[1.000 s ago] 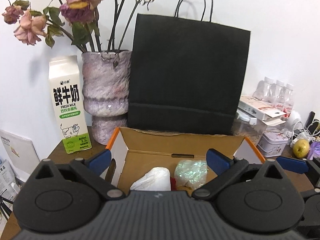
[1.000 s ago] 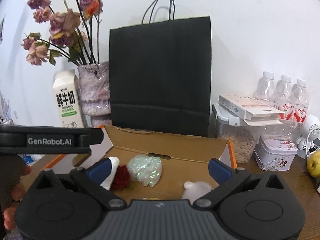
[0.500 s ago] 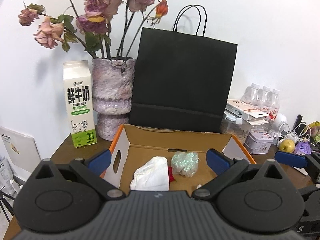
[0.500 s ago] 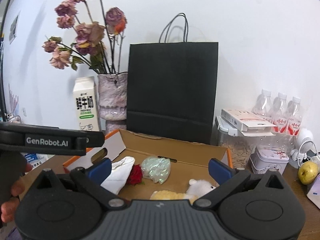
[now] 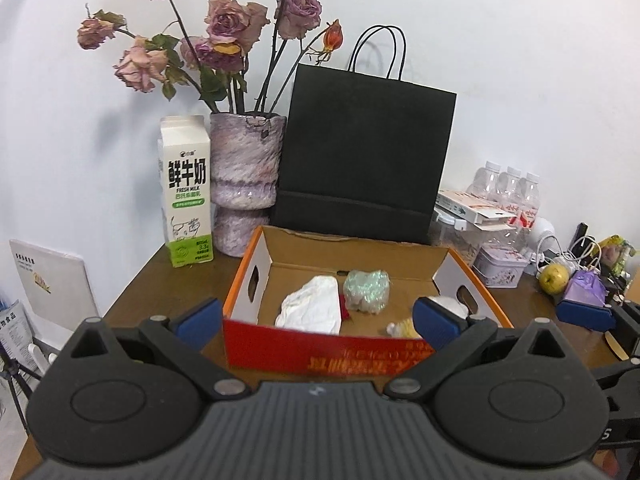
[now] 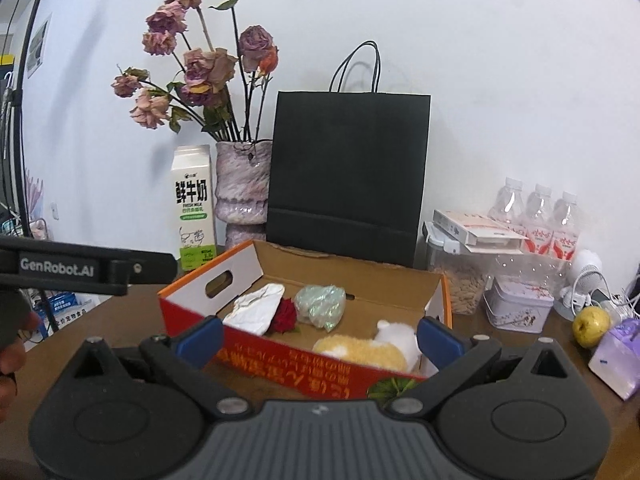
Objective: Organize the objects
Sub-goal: 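Open both tools to release the bag and cloth into the box, then grasp the lavender fuzzy sleeve with the right tool while the left tool grasps the purple pouch, then lift the fuzzy sleeve with the right tool while the left tool lifts the purple pouch, then carry the fuzzy sleeve and purple pouch over the red box with both tools, then lower both items into the box and open both tools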
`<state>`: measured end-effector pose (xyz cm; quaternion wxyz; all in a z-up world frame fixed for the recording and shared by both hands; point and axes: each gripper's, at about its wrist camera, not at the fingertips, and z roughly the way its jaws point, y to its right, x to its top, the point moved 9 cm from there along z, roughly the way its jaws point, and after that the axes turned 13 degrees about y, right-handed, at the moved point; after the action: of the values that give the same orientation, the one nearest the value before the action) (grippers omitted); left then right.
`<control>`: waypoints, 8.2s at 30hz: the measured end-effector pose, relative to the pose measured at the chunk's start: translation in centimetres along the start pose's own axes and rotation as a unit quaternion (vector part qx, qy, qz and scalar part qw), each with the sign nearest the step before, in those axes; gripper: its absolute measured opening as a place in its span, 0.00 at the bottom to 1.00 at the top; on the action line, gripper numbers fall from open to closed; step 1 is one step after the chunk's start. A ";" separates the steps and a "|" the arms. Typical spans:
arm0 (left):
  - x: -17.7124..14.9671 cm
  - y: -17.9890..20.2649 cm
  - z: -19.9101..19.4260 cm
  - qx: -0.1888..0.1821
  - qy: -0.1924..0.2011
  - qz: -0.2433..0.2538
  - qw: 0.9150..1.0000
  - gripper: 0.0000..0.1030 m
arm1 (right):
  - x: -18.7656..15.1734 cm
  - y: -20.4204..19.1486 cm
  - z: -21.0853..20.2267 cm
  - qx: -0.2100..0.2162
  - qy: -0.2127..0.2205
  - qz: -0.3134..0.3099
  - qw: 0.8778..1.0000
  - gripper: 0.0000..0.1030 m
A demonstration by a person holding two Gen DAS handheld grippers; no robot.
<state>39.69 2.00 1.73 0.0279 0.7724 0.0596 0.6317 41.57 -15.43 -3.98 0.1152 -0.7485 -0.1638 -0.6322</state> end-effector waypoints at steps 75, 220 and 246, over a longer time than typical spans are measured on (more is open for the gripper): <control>-12.1 -2.6 -5.5 -0.009 -0.128 0.071 0.989 1.00 | -12.5 -1.7 -7.9 -0.028 -0.078 0.036 0.996 0.29; -1.5 1.1 19.8 0.019 -0.026 0.036 0.999 0.46 | -1.8 4.3 17.5 -0.057 -0.015 0.035 0.998 0.38; 0.2 0.9 17.8 0.039 0.017 0.035 0.998 1.00 | -1.3 4.1 16.4 -0.059 -0.013 0.035 0.998 1.00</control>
<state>57.21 1.67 -1.54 -0.0255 0.7638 0.0574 0.6424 57.86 -13.08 -7.93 0.0910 -0.7676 -0.1011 -0.6264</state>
